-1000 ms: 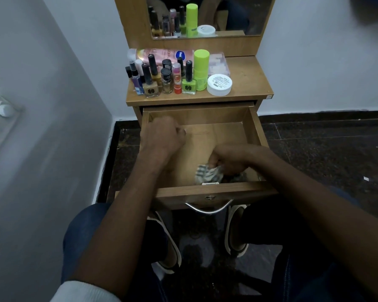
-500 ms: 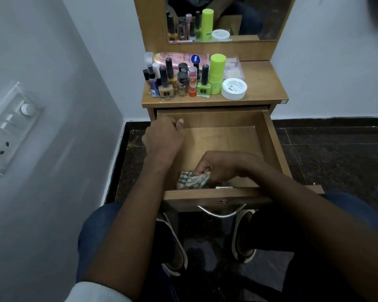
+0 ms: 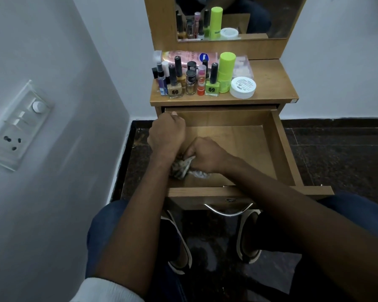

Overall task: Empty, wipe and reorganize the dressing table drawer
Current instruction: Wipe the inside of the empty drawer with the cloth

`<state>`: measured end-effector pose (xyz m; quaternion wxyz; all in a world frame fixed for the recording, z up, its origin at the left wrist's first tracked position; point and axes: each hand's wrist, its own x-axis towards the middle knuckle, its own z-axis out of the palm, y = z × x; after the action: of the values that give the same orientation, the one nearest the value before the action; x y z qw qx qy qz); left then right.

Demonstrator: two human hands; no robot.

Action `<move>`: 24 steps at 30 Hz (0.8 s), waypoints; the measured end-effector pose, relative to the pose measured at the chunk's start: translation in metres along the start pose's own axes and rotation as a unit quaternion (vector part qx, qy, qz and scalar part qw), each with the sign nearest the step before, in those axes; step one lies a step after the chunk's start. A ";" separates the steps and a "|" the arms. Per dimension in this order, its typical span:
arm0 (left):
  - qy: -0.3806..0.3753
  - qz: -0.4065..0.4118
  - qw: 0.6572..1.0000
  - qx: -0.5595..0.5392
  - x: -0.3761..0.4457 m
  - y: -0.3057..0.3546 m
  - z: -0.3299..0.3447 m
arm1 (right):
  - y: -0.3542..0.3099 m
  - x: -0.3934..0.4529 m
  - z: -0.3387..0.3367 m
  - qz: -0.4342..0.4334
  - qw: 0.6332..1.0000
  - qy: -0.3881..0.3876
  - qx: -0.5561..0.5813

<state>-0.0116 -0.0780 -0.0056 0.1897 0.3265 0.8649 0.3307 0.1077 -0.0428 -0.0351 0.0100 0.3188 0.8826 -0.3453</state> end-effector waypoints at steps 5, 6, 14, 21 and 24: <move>0.000 0.022 1.000 0.008 -0.003 0.000 0.002 | -0.011 -0.011 -0.002 0.000 0.986 -0.165 0.011; 0.001 0.031 0.999 0.019 -0.004 0.000 0.002 | -0.011 -0.012 -0.001 0.000 0.985 -0.171 0.008; 0.035 0.101 0.978 0.181 -0.013 0.007 0.008 | 0.007 -0.025 -0.024 0.109 0.969 -0.166 -0.146; 0.027 0.126 0.962 0.241 -0.016 0.008 0.017 | 0.052 -0.073 -0.071 0.270 0.901 -0.184 -0.287; 0.029 0.137 0.957 0.253 -0.020 0.009 0.017 | 0.053 -0.077 -0.065 0.283 0.908 -0.126 -0.282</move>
<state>0.0156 -0.0789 -0.0095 0.0286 0.4698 0.8722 0.1334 0.2123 -0.0163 0.0010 0.3079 0.4925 0.8076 -0.1018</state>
